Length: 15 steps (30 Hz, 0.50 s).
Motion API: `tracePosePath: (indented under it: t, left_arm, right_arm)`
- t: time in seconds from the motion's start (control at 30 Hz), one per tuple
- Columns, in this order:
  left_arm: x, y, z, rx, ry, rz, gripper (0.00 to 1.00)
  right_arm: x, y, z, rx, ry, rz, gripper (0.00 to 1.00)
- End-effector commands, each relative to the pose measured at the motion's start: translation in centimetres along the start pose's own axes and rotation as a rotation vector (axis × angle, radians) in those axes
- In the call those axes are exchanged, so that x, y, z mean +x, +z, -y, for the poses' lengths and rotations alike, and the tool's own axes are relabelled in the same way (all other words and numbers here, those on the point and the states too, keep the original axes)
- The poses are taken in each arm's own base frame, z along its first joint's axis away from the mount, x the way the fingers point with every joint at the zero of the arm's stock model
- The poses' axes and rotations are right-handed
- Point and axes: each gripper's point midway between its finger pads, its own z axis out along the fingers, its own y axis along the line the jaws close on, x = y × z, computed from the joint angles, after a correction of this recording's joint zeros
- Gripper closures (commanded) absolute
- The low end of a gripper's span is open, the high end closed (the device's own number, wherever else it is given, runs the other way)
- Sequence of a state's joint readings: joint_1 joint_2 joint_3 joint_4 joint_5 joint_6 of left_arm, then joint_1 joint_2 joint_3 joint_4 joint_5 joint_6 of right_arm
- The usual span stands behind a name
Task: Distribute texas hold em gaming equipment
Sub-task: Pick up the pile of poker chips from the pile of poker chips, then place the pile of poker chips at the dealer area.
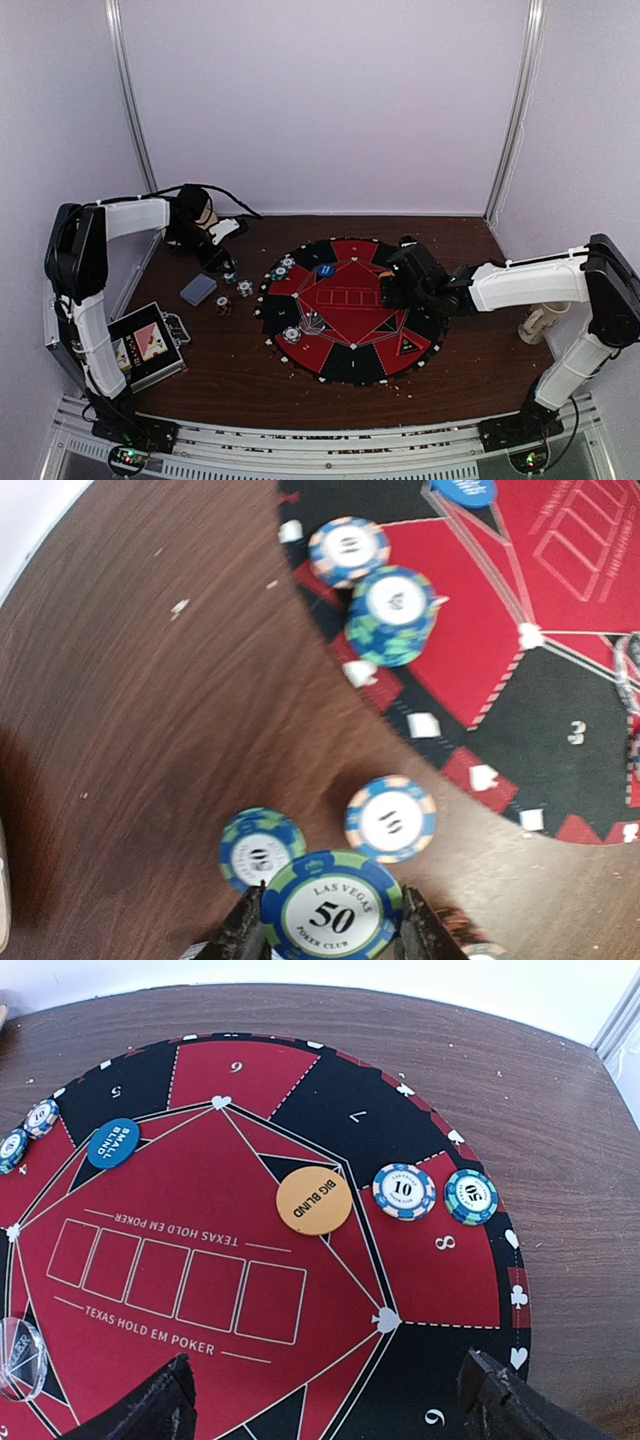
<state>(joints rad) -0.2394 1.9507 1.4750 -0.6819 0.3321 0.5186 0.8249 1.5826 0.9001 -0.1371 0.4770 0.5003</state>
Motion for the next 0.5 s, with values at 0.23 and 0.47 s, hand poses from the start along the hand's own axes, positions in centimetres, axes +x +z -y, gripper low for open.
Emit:
tracePosePath:
  t: [0.23, 0.47]
  left_arm:
    - [-5.8, -1.9, 11.2, 0.064, 0.242, 0.082, 0.77]
    - [-7.1, -1.5, 17.3, 0.139, 0.334, 0.090, 0.77]
  right_arm:
    - [-1.5, -0.5, 3.9, 0.042, 0.099, 0.049, 0.02]
    - [-2.3, -1.2, 6.4, 0.065, 0.167, 0.084, 0.00]
